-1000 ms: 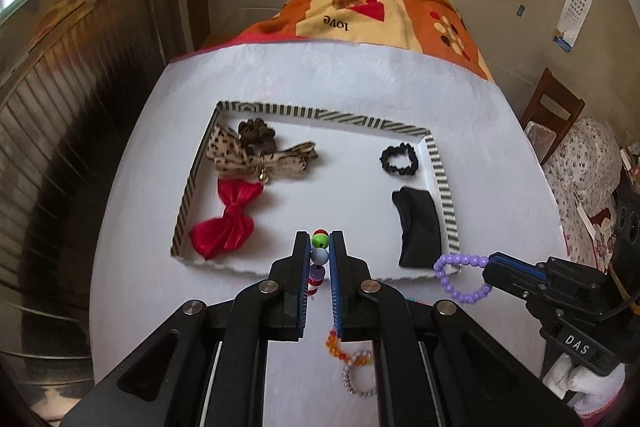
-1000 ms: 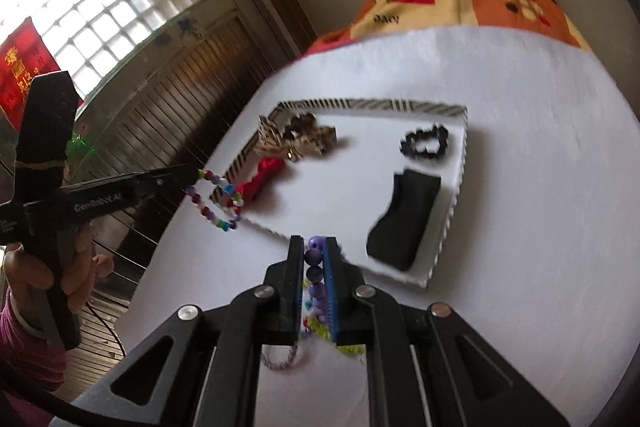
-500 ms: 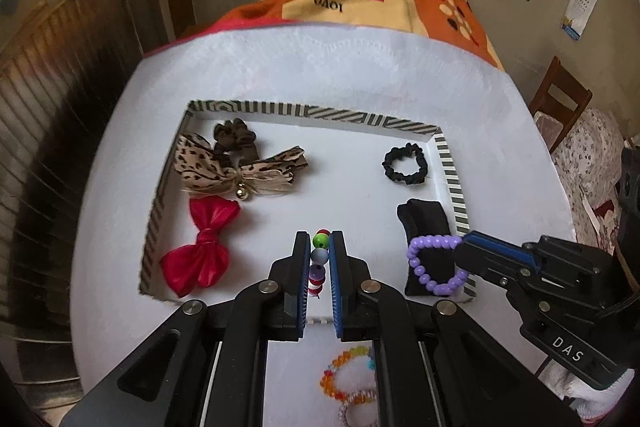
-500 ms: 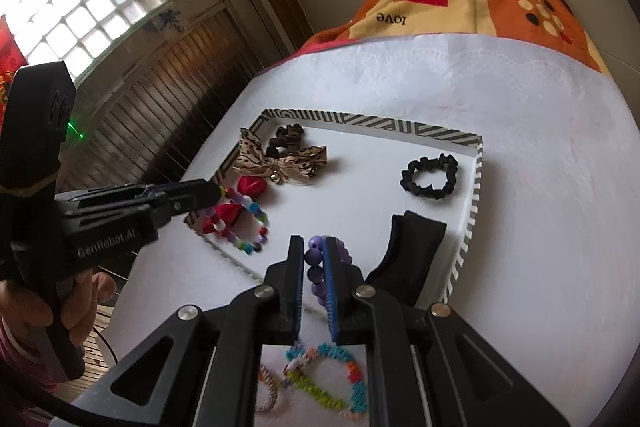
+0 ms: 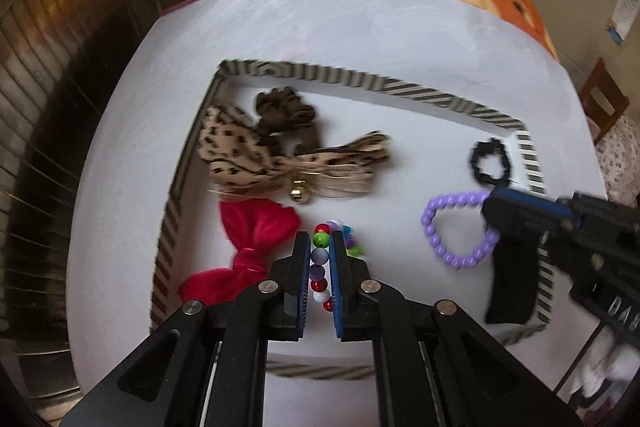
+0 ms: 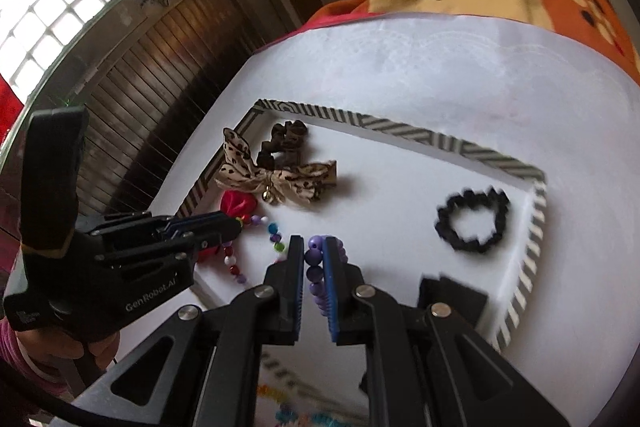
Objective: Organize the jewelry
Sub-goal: 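Carry both bracelets into the striped tray beside the bows and open both tools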
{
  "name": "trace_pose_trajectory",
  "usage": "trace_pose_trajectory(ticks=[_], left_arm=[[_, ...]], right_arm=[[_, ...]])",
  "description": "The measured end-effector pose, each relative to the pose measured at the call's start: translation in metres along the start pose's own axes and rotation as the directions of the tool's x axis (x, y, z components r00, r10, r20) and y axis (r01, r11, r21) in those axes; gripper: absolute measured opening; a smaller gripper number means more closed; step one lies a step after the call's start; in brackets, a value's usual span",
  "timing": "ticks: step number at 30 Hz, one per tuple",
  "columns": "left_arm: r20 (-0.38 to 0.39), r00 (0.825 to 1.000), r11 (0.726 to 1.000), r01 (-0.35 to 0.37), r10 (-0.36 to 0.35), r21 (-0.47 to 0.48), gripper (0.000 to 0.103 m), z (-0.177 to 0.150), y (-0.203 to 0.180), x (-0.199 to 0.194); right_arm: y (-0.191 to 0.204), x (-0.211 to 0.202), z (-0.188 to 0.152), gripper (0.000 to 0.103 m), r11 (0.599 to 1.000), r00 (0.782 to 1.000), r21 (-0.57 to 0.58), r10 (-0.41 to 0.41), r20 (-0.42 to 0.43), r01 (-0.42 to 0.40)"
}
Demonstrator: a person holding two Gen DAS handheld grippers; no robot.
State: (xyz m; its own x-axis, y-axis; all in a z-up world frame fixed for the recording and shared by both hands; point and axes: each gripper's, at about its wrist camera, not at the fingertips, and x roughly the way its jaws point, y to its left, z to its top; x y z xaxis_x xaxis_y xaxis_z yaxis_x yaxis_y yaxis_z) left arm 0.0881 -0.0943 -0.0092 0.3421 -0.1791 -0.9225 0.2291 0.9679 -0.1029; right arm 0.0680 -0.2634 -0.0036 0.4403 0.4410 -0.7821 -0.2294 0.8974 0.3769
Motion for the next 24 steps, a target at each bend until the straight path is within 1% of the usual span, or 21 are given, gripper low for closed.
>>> trace_pose_trajectory(ticks=[3, 8, 14, 18, 24], left_arm=[[-0.010, 1.000, 1.000, -0.015, 0.015, -0.014, 0.000, 0.003, 0.010, 0.009], [-0.021, 0.999, 0.999, -0.027, 0.026, -0.032, 0.000, 0.007, 0.020, 0.018], [-0.022, 0.999, 0.999, -0.031, 0.030, -0.043, 0.000, 0.012, 0.026, 0.025], [-0.021, 0.999, 0.998, -0.031, 0.030, -0.050, 0.000, 0.017, 0.030, 0.031], [-0.022, 0.999, 0.998, -0.042, 0.041, -0.051, 0.000, 0.023, 0.030, 0.038]], right_arm=[[-0.005, 0.017, 0.016, 0.009, 1.000, 1.000, -0.021, -0.020, -0.021, 0.020], [-0.027, 0.043, 0.037, 0.009, 0.993, 0.993, -0.041, -0.110, -0.049, 0.108], [-0.056, 0.062, 0.050, 0.010, 0.984, 0.982, -0.020, -0.177, -0.070, 0.176], [-0.063, 0.071, 0.057, 0.009, 0.983, 0.980, -0.014, -0.184, -0.072, 0.184], [-0.059, 0.082, 0.067, 0.010, 0.985, 0.983, -0.001, -0.172, -0.065, 0.173]])
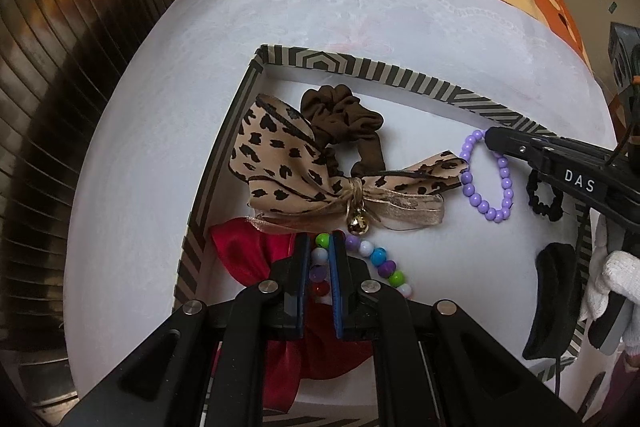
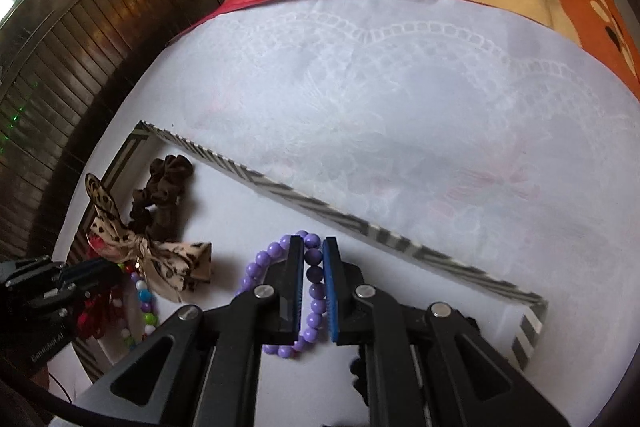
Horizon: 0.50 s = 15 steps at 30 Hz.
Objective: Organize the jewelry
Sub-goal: 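Carry both bracelets into the striped tray beside the bows and open both tools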
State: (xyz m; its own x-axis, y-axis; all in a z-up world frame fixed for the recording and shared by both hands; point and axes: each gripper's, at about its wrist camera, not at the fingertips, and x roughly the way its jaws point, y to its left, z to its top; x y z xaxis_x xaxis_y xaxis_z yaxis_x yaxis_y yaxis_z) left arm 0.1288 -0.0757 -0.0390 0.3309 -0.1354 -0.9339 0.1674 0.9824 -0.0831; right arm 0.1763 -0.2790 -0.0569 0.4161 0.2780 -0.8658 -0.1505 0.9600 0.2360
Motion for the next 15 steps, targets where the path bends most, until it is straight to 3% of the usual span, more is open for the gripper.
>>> trace_pose_trajectory(ticks=[5, 8, 10, 15], left_arm=[[0.009, 1.000, 1.000, -0.007, 0.007, 0.012, 0.000, 0.000, -0.004, -0.002], [0.014, 1.000, 1.000, -0.016, 0.016, 0.018, 0.000, -0.001, -0.007, -0.005], [0.019, 1.000, 1.000, -0.003, 0.003, 0.011, 0.009, -0.004, -0.008, -0.010], [0.049, 0.999, 1.000, -0.008, 0.007, 0.023, 0.012, -0.009, -0.014, -0.025]], right_arm=[[0.006, 0.002, -0.001, 0.011, 1.000, 1.000, -0.003, 0.010, -0.003, -0.010], [0.007, -0.006, -0.005, 0.029, 1.000, 1.000, -0.008, 0.018, -0.001, -0.018], [0.007, -0.014, -0.008, 0.032, 1.000, 1.000, -0.007, 0.022, 0.010, -0.022], [0.009, -0.036, -0.020, 0.041, 1.000, 0.999, -0.001, 0.026, 0.028, -0.026]])
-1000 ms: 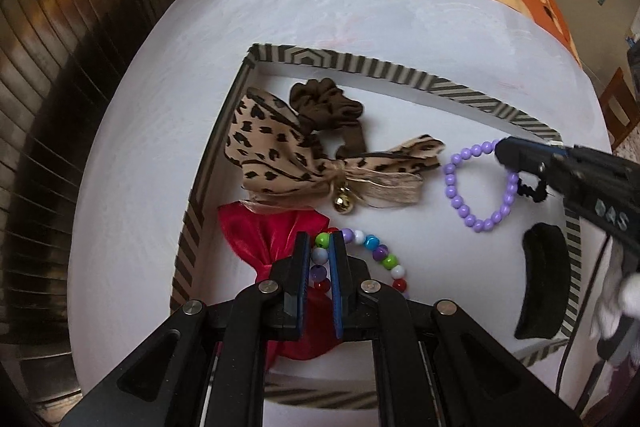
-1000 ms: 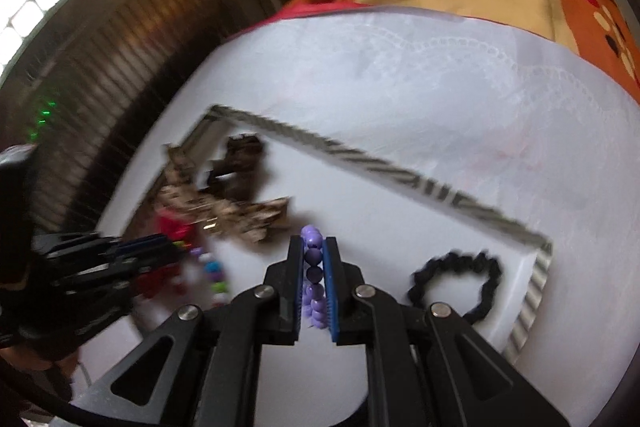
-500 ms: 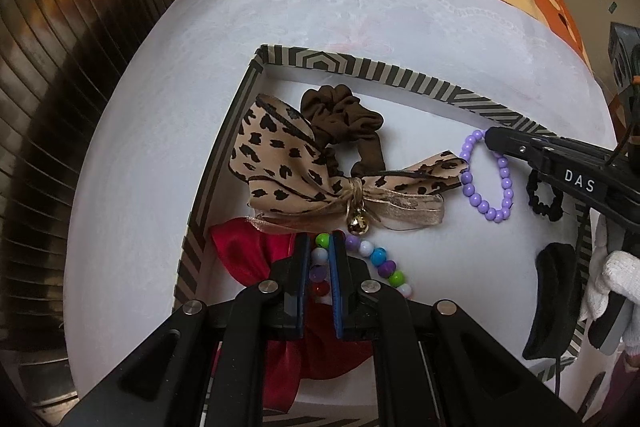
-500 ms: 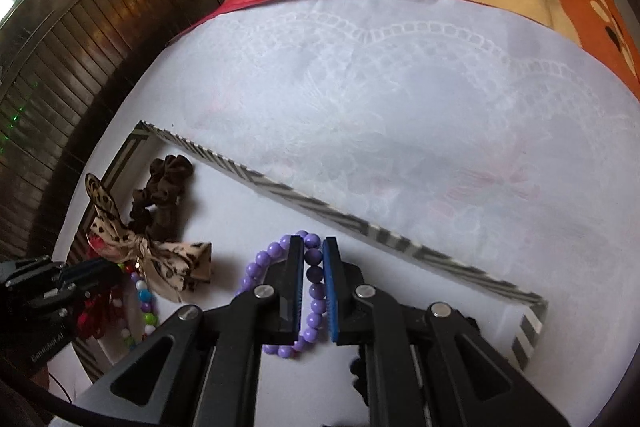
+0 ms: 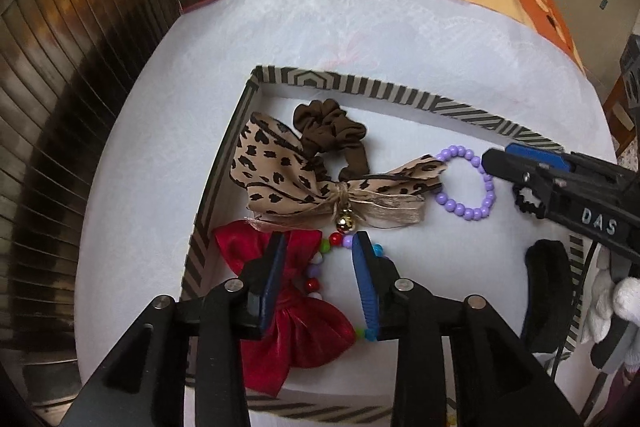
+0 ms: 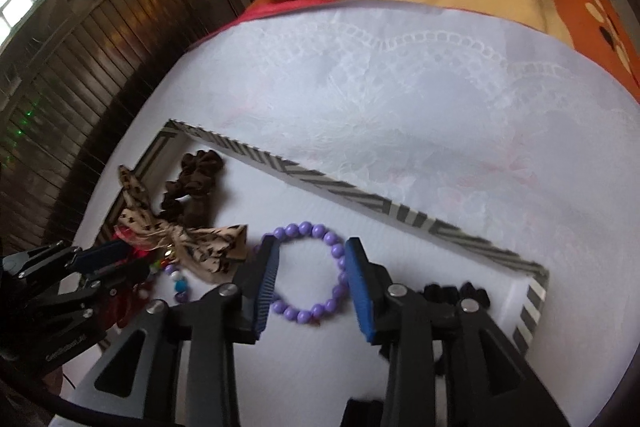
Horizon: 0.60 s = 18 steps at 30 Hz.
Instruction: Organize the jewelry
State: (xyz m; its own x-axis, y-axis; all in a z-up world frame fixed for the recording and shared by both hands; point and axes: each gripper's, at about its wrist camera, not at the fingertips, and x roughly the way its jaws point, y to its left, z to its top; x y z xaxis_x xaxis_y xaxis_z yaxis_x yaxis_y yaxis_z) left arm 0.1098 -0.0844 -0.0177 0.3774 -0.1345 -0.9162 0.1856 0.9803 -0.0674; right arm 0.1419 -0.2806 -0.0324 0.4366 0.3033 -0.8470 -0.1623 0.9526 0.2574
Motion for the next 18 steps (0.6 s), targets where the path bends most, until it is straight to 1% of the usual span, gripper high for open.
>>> trace_pose_trajectory(ticks=[1, 2, 8, 11, 18], left_arm=[[0.004, 1.000, 1.000, 0.001, -0.001, 0.001, 0.012, -0.001, -0.001, -0.003], [0.008, 1.000, 1.000, 0.001, -0.002, 0.002, 0.012, -0.002, -0.001, -0.006], [0.031, 0.999, 1.000, -0.011, 0.011, 0.001, 0.012, -0.012, -0.004, -0.020], [0.033, 0.999, 1.000, -0.019, 0.019, -0.007, 0.012, -0.019, -0.004, -0.025], [0.032, 0.999, 0.999, -0.032, 0.033, -0.025, 0.012, -0.039, -0.003, -0.035]], right_arm=[[0.002, -0.005, -0.003, 0.046, 1.000, 1.000, 0.000, -0.005, 0.003, 0.005], [0.002, -0.008, -0.005, 0.047, 1.000, 1.000, 0.001, -0.007, 0.008, 0.007], [0.007, -0.035, -0.025, 0.048, 0.999, 0.999, 0.029, -0.023, 0.049, 0.021], [0.011, -0.044, -0.034, 0.054, 0.999, 0.998, 0.022, -0.039, 0.055, 0.038], [0.024, -0.068, -0.058, 0.054, 0.998, 0.996, 0.030, -0.055, 0.076, 0.053]])
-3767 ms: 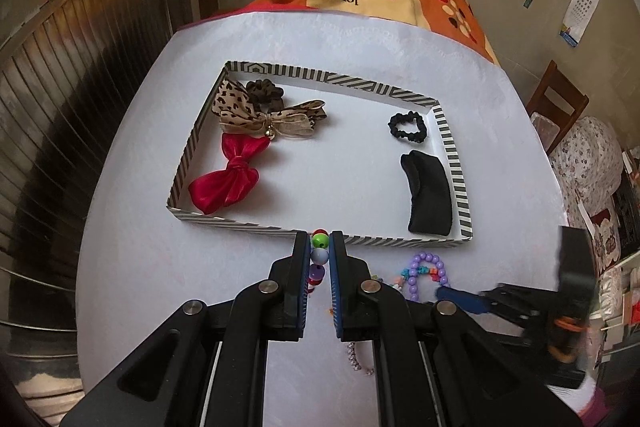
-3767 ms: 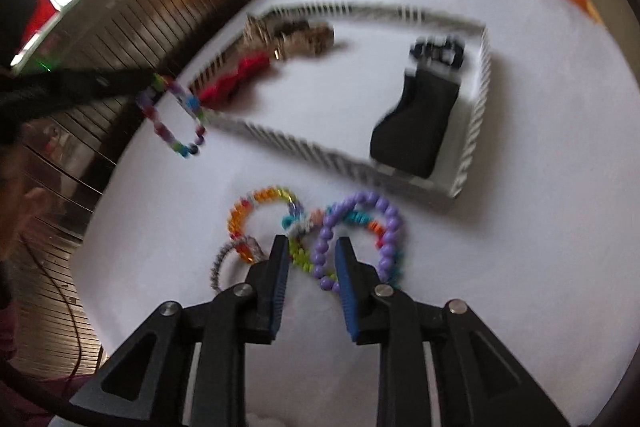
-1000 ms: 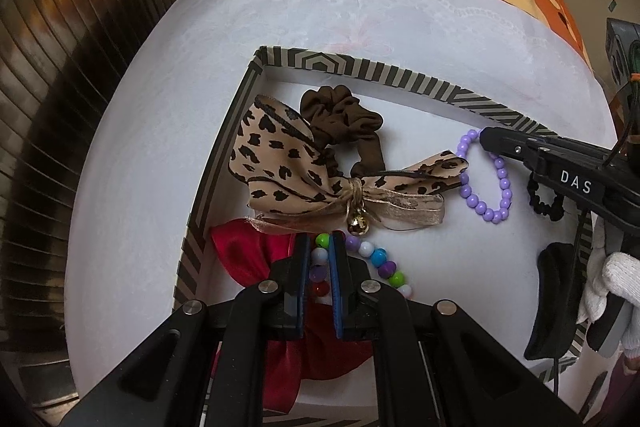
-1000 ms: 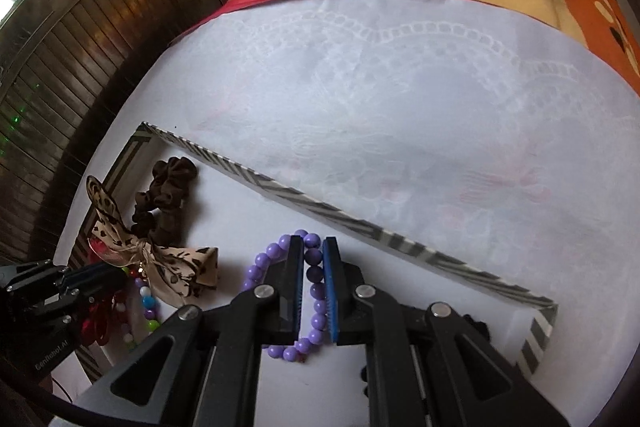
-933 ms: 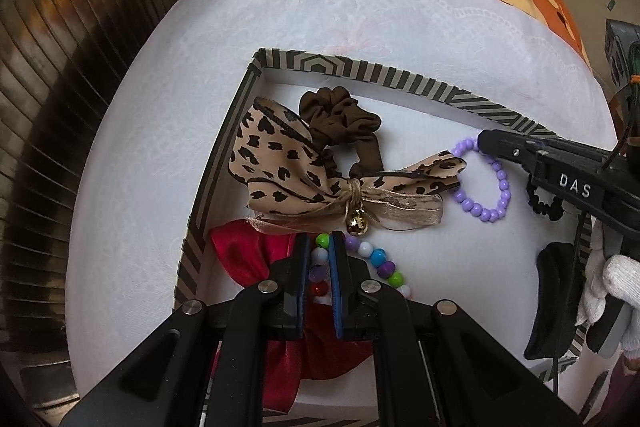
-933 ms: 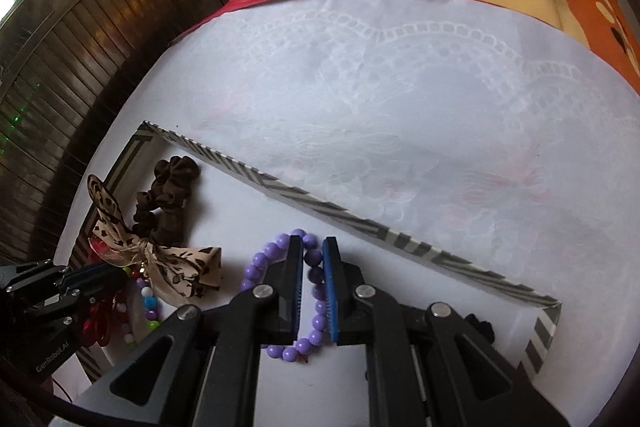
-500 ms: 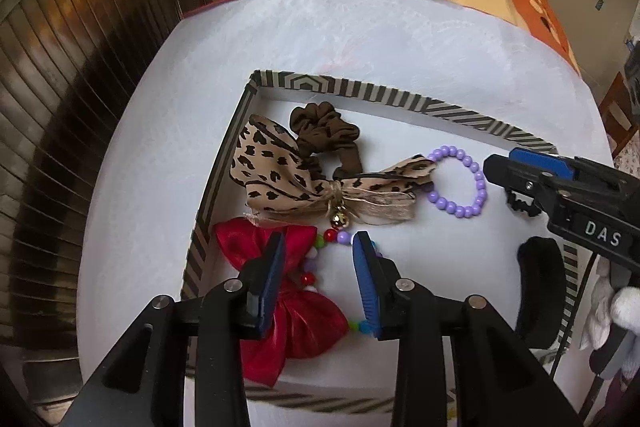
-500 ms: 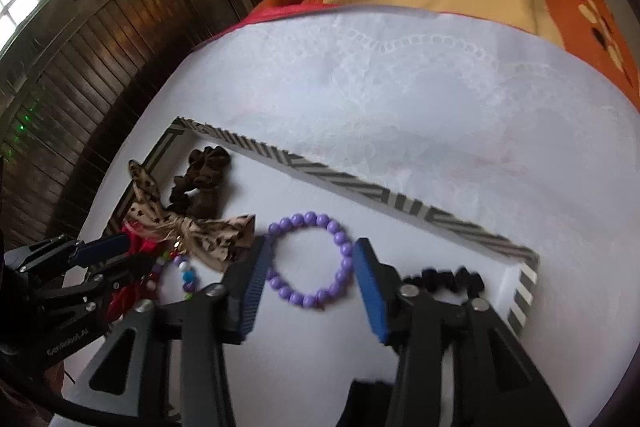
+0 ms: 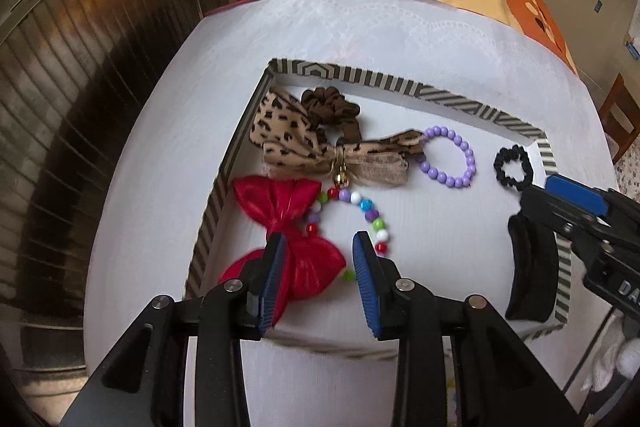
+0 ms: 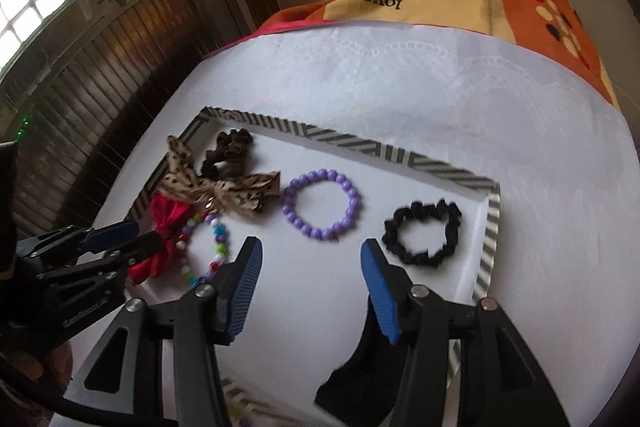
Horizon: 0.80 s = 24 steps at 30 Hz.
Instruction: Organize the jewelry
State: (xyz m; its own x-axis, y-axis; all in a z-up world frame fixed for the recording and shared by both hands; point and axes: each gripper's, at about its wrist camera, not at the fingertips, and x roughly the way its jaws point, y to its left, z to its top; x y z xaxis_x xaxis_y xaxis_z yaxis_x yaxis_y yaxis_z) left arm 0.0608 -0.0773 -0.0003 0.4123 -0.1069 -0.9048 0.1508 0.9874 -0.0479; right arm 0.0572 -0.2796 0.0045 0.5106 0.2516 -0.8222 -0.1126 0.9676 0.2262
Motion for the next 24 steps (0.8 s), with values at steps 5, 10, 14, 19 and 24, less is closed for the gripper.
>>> trace_pose_trajectory(ticks=[5, 10, 14, 19, 24], left_arm=[[-0.002, 1.000, 1.000, 0.008, -0.008, 0.006, 0.012, -0.018, -0.003, -0.011], [-0.013, 0.999, 1.000, 0.029, -0.029, 0.003, 0.012, -0.034, -0.004, -0.025], [-0.016, 0.999, 0.999, 0.049, -0.049, 0.013, 0.012, -0.049, -0.008, -0.037], [-0.044, 0.997, 0.997, 0.069, -0.068, 0.021, 0.012, -0.071, -0.013, -0.044], [-0.069, 0.994, 0.996, 0.089, -0.087, 0.028, 0.012, -0.097, -0.018, -0.050]], right_arm=[[0.003, -0.025, -0.020, 0.054, 1.000, 1.000, 0.004, -0.016, 0.016, 0.016], [-0.002, -0.052, -0.044, 0.055, 0.999, 0.999, 0.019, -0.031, 0.034, 0.031], [-0.008, -0.071, -0.067, 0.057, 0.998, 0.998, 0.042, -0.042, 0.041, 0.040], [-0.013, -0.083, -0.099, 0.058, 0.997, 0.998, 0.059, -0.051, 0.021, 0.049], [-0.010, -0.092, -0.132, 0.058, 0.997, 0.999, 0.056, -0.051, 0.003, 0.051]])
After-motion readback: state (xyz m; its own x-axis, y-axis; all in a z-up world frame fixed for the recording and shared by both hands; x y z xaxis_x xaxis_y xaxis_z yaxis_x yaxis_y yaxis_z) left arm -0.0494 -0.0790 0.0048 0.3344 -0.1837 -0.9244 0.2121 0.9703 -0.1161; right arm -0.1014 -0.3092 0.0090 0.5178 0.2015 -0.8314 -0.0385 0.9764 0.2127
